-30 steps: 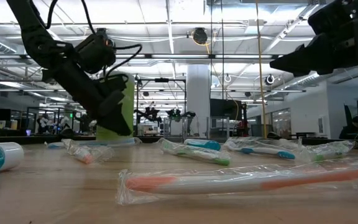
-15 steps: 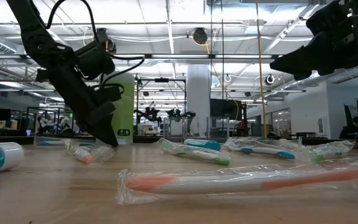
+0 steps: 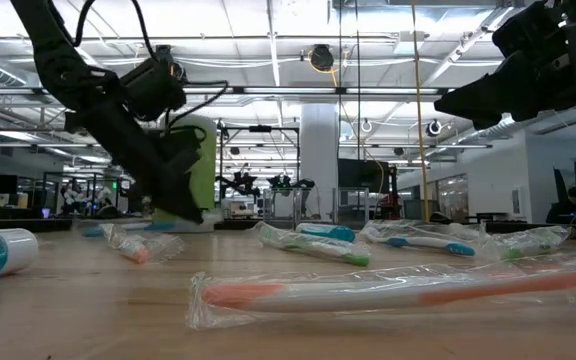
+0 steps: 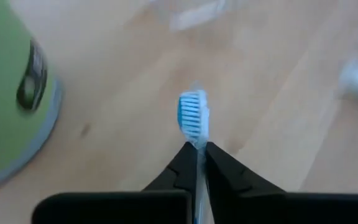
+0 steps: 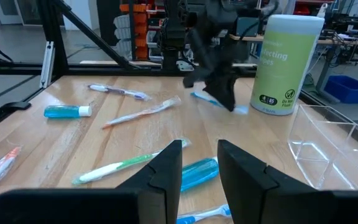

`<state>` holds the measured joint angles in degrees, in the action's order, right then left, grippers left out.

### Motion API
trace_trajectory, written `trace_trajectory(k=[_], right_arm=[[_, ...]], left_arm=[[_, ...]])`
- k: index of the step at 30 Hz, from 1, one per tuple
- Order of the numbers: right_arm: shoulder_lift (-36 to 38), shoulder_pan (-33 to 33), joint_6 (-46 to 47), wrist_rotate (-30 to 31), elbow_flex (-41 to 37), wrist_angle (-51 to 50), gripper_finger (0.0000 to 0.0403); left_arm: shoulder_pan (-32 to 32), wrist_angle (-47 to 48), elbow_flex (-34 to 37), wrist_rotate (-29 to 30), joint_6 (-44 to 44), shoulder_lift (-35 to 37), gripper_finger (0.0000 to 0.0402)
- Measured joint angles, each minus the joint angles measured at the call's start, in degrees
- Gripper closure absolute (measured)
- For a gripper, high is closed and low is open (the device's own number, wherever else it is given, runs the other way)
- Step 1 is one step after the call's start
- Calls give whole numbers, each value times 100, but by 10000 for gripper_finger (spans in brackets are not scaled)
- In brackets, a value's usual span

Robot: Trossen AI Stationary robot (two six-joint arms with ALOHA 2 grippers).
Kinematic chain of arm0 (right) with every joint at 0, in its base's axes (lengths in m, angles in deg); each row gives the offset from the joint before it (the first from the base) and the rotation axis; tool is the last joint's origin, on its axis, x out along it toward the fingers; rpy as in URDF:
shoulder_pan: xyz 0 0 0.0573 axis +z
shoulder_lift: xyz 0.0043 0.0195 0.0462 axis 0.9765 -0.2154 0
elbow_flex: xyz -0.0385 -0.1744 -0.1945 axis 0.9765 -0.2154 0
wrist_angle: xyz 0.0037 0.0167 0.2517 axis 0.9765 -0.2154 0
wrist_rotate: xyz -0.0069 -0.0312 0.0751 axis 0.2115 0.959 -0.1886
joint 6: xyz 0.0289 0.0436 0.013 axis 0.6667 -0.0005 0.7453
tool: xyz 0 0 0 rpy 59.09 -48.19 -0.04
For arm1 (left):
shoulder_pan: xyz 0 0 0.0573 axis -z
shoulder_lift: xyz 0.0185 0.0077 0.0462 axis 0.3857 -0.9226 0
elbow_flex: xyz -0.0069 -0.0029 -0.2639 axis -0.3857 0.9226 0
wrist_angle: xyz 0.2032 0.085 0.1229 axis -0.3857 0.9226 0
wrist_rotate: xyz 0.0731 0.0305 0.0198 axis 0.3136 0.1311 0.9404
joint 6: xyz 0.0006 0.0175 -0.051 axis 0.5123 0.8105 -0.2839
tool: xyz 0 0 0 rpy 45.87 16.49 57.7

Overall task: Pick & Place toothbrushing station
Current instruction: Put the left blue toothbrush into the transparent organizer

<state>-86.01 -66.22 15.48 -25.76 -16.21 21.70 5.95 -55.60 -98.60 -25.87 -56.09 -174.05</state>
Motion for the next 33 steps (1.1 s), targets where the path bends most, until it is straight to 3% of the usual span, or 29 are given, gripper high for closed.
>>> trace_trajectory(k=[7,11,13,17,21,25,33], right_arm=[[2,0,-9,0,0,0,307],[2,-1,-13,0,0,0,307],[2,0,-13,0,0,0,307],[2,-1,-13,0,0,0,307],[0,0,-13,0,0,2,307],[0,-1,-13,0,0,2,307],[0,-1,-13,0,0,0,308]], left_arm=[[387,-3150,0,343,-499,0,388],[641,-5252,-28,597,-19,0,392],[786,-5819,-183,701,589,0,384],[1067,-5923,-868,766,2137,-84,385],[1173,-5379,-1826,933,2906,-585,396],[1021,-4987,-2605,1805,3074,-1405,384],[507,-5524,-3299,2580,2795,-2892,396]])
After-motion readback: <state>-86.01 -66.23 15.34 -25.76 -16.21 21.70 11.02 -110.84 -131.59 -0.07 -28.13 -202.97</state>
